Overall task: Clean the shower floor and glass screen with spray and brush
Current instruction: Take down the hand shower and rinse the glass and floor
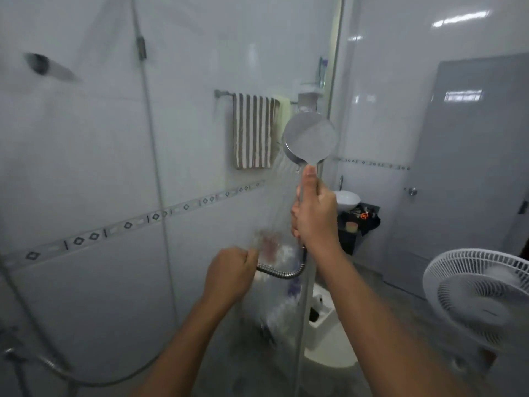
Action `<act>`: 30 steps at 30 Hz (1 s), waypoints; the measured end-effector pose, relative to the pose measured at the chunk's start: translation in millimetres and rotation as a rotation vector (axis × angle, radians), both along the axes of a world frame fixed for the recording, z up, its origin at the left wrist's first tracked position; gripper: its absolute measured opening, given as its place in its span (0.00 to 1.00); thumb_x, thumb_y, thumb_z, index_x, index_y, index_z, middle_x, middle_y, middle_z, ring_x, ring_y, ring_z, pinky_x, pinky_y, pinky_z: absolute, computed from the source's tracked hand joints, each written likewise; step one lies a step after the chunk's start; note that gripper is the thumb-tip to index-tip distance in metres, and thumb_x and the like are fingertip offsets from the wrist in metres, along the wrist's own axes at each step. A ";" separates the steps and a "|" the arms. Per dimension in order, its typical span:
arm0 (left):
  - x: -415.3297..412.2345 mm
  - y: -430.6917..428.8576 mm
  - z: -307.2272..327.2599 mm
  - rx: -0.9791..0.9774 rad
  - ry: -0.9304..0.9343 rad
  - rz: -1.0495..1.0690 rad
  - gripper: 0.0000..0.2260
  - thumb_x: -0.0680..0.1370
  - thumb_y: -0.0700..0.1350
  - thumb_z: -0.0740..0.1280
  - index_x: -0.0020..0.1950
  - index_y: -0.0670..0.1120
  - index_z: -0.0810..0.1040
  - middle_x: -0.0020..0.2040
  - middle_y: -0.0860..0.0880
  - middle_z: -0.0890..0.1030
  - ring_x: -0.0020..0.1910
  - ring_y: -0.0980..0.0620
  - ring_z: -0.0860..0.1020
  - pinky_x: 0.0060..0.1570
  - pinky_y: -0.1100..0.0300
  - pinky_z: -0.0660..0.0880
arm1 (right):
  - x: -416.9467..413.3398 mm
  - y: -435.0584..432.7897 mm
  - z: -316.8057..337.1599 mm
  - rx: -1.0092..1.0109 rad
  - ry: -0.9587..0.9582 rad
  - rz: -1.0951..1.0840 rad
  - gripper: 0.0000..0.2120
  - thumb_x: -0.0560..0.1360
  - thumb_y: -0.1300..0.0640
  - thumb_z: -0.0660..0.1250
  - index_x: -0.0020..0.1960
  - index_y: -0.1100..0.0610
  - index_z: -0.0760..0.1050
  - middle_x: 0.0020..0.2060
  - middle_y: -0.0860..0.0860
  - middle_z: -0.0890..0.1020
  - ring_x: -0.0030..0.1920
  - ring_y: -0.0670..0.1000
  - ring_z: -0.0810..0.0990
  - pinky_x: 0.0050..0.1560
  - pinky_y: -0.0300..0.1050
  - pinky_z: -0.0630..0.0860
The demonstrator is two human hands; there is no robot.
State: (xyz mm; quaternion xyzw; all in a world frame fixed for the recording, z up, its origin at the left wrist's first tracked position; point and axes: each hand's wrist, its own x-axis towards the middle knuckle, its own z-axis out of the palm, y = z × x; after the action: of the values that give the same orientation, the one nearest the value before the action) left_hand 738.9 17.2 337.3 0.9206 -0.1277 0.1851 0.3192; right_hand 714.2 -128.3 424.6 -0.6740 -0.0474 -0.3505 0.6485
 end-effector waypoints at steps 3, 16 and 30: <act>8.5 -4.0 48.0 -0.024 -0.084 -0.005 0.21 0.81 0.50 0.57 0.34 0.37 0.75 0.33 0.43 0.76 0.35 0.43 0.74 0.32 0.52 0.61 | 1.4 -4.5 51.4 0.000 -0.092 -0.006 0.26 0.80 0.33 0.54 0.39 0.55 0.63 0.25 0.52 0.65 0.21 0.49 0.64 0.22 0.40 0.64; 32.1 7.2 152.7 -0.200 -0.222 0.055 0.21 0.80 0.50 0.59 0.29 0.42 0.70 0.29 0.46 0.73 0.28 0.49 0.70 0.28 0.56 0.61 | 18.4 13.8 153.1 -0.027 -0.232 0.023 0.26 0.79 0.32 0.54 0.37 0.54 0.62 0.24 0.50 0.64 0.20 0.48 0.63 0.22 0.39 0.62; 119.1 90.0 199.8 -0.229 -0.277 0.033 0.19 0.79 0.49 0.58 0.30 0.44 0.66 0.27 0.47 0.68 0.27 0.49 0.64 0.29 0.57 0.60 | 103.5 95.7 206.4 0.028 -0.265 0.048 0.26 0.80 0.33 0.55 0.42 0.57 0.64 0.27 0.52 0.63 0.21 0.49 0.61 0.22 0.38 0.61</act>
State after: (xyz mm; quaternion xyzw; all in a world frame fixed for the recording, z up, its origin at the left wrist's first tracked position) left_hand 858.0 107.2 537.0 0.8457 -0.1336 0.3289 0.3984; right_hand 817.6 -32.6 631.0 -0.6114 -0.1436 -0.4215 0.6542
